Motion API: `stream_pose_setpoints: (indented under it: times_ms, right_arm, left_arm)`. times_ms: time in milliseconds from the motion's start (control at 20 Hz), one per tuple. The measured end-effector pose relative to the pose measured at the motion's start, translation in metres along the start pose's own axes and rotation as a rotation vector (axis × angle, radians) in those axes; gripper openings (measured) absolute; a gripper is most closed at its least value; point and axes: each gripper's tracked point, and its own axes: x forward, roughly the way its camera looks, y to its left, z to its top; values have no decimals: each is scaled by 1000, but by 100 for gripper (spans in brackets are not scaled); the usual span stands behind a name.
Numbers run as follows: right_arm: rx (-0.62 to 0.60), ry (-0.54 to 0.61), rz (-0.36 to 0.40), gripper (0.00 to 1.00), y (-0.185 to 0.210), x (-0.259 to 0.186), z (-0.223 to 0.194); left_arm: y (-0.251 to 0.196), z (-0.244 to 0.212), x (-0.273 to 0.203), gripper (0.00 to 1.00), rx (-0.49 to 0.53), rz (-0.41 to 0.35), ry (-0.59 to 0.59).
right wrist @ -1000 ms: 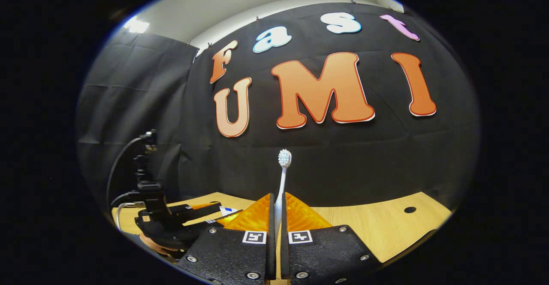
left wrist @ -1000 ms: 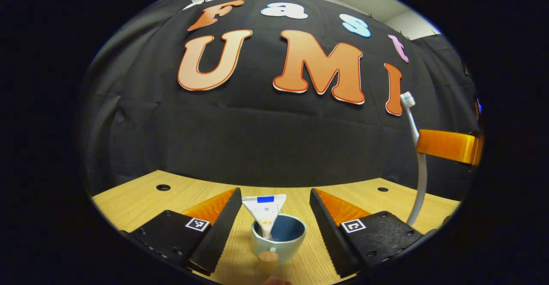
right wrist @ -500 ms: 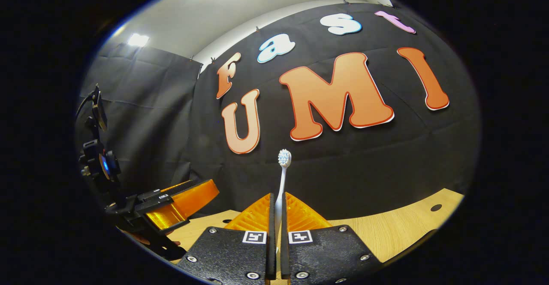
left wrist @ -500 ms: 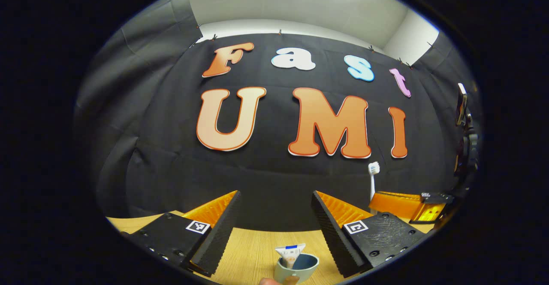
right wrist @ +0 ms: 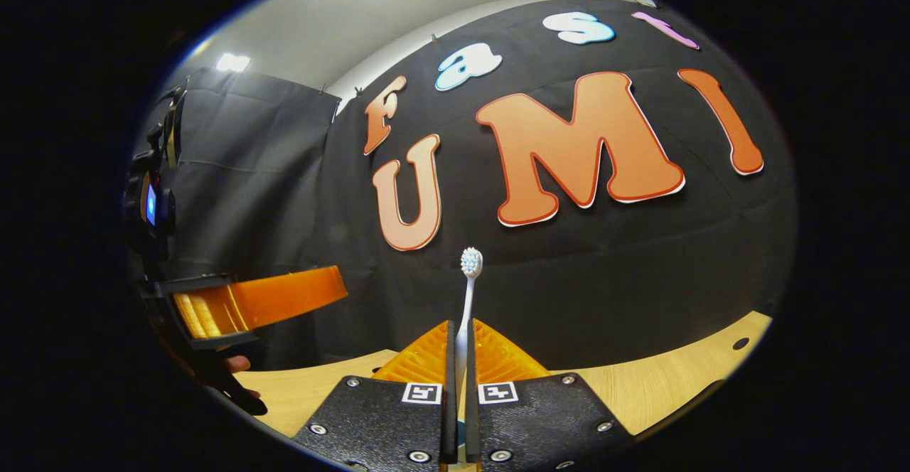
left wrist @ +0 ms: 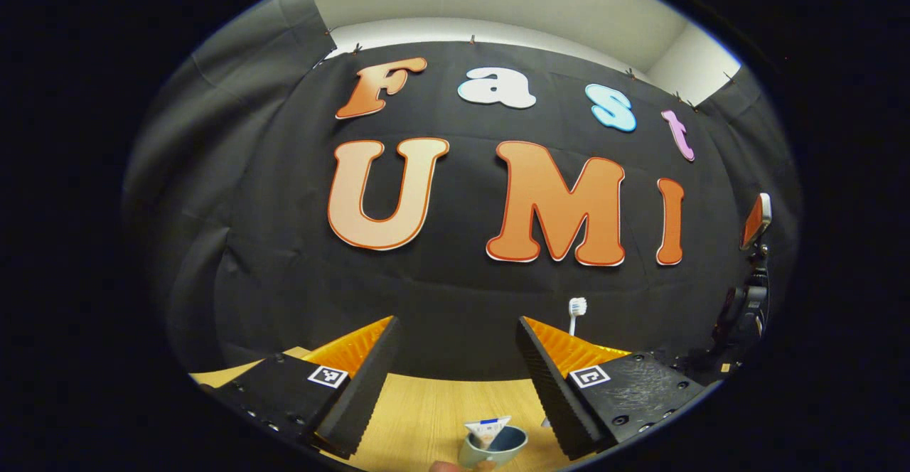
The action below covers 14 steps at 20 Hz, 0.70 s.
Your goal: Put the toothbrush and toothpaste on the desktop into the cup, then pick up the cup and place it on the coaster on the desktop.
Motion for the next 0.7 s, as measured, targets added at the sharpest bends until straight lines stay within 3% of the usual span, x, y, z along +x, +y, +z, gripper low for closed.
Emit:
stream_pose_setpoints:
  times_ms: [50,300,700]
  right_arm:
    - [6,8,0,5,1,7,-5]
    - [-25,59,9,5,5,26,-33]
    - [-60,155,23,6,3,28,-85]
  left_arm:
    - [-1,0,2,100,-5,-2,13]
    - [-10,-1,10,97,21,-41,47]
    - [9,-7,13,97,52,-7,62]
